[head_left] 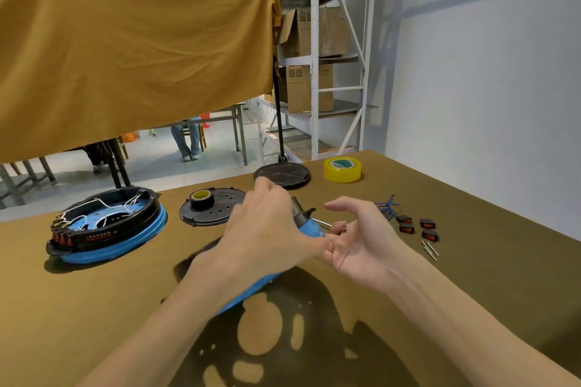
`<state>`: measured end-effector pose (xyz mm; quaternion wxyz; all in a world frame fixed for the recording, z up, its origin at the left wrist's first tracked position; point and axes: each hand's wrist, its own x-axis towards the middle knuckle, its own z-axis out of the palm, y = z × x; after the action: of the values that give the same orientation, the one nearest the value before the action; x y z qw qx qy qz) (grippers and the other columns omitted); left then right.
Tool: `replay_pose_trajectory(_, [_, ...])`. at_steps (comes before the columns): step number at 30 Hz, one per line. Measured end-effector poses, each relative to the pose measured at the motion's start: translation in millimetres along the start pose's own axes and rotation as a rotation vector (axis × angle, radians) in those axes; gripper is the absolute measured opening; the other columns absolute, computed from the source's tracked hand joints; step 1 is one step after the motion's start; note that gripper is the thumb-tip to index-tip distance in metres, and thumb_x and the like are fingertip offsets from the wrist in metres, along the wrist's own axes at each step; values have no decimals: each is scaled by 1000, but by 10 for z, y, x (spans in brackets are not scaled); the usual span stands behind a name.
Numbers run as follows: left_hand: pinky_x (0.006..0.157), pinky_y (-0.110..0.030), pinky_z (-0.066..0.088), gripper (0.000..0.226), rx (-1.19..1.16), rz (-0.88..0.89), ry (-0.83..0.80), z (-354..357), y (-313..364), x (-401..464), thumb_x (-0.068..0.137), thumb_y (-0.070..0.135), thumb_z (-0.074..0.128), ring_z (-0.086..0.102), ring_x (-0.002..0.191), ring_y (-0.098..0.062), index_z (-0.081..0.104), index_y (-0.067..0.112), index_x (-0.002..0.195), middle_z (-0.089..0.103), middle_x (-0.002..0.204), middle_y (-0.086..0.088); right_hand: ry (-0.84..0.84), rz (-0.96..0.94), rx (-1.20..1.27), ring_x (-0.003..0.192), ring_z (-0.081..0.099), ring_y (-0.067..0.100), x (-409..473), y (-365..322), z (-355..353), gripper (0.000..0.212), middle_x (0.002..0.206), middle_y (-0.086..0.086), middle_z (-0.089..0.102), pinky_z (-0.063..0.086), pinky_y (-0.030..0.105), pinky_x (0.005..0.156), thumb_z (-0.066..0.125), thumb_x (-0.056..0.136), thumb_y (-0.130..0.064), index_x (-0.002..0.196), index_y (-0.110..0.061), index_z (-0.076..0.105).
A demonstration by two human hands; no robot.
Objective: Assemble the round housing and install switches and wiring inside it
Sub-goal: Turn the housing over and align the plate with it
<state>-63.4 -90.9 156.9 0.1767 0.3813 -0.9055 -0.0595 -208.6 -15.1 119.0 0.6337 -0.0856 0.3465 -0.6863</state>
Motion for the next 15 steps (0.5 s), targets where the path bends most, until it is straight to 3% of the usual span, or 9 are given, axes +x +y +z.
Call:
replay_pose_trajectory(4, [86, -30, 36, 73, 294, -7, -20, -121, 28, -14, 75, 57, 83, 35, 97, -14, 52, 17, 126, 36, 105, 0, -24, 8, 18, 102, 71, 48, -7, 112, 127, 41, 127, 34, 62, 60, 52, 92, 69, 79, -7, 105, -20, 40])
replay_pose_trajectory(8, [90, -32, 39, 67, 469, -60, 31, -81, 61, -124, 79, 40, 82, 46, 103, -20, 47, 12, 129, 37, 104, -4, 50, -30, -94, 103, 71, 39, 16, 180, 233, 45, 119, 28, 69, 51, 49, 106, 66, 81, -11, 118, -15, 40])
replay_pose_trajectory(13, [89, -29, 43, 59, 425, -110, 64, -72, -37, -93, 84, 37, 78, 42, 97, -17, 46, 13, 128, 38, 103, -3, 40, -56, -106, 107, 72, 39, 16, 194, 349, 37, 112, 29, 72, 48, 49, 109, 65, 86, -17, 114, -17, 40])
replay_pose_trajectory(15, [82, -26, 43, 57, 365, -101, 85, -127, -122, -59, 84, 37, 77, 41, 94, -14, 46, 14, 125, 39, 103, -1, 18, -81, -122, 105, 72, 41, 31, 179, 397, 23, 110, 30, 73, 46, 52, 111, 60, 92, -22, 105, -16, 41])
